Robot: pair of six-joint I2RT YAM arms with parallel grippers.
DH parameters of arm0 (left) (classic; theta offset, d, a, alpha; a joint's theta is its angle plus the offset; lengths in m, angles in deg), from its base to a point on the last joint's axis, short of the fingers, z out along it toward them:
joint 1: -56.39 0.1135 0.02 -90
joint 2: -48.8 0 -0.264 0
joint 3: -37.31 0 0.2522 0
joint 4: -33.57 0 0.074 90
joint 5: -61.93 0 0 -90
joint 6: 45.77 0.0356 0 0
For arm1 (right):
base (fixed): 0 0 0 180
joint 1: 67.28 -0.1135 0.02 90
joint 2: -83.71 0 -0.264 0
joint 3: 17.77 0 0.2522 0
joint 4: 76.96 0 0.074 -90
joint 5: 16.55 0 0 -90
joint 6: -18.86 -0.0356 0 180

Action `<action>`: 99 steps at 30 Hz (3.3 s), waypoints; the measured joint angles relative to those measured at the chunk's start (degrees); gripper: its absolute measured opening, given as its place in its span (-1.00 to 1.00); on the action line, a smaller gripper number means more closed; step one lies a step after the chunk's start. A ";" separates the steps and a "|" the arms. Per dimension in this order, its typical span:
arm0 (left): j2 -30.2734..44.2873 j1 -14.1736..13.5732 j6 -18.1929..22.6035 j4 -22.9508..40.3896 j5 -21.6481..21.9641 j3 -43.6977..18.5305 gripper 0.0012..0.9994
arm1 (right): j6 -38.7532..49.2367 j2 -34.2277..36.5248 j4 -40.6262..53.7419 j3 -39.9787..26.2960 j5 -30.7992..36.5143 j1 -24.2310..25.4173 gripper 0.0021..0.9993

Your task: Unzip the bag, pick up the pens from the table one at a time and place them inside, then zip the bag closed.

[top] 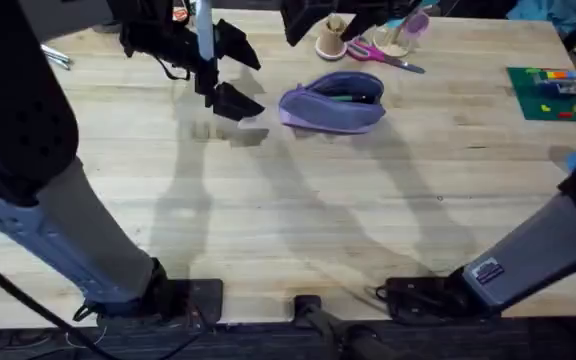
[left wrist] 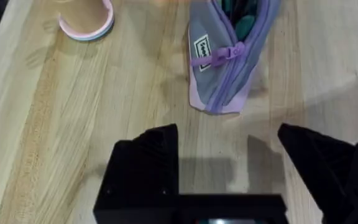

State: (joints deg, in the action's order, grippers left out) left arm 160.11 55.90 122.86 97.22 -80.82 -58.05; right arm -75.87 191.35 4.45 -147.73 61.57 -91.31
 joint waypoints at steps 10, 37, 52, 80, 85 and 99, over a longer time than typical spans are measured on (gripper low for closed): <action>0.00 0.00 0.00 0.00 0.00 0.00 0.99 | 0.00 3.68 -1.88 -0.22 -0.17 0.00 0.99; 0.00 0.00 0.00 0.00 0.00 0.00 0.99 | 0.00 15.21 -7.34 -0.22 -0.17 -0.61 0.99; 0.00 0.00 0.00 0.00 0.00 0.00 0.99 | 0.00 19.74 -4.04 -0.22 -0.13 -0.61 0.80; 0.00 0.00 0.00 0.00 0.00 0.00 0.99 | 0.00 20.04 -3.32 -0.24 -1.44 -1.07 -0.93; 0.00 0.00 0.00 0.00 0.00 0.00 0.99 | 0.00 20.04 -3.32 -0.24 -1.44 -1.07 -0.94; 0.00 0.00 0.00 0.00 0.00 0.00 0.99 | 0.02 20.76 -2.44 -4.84 0.27 -1.03 -0.94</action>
State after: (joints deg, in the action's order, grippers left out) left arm 160.11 55.90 122.86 97.22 -80.82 -58.05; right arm -75.85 212.11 2.01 -152.57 61.84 -92.34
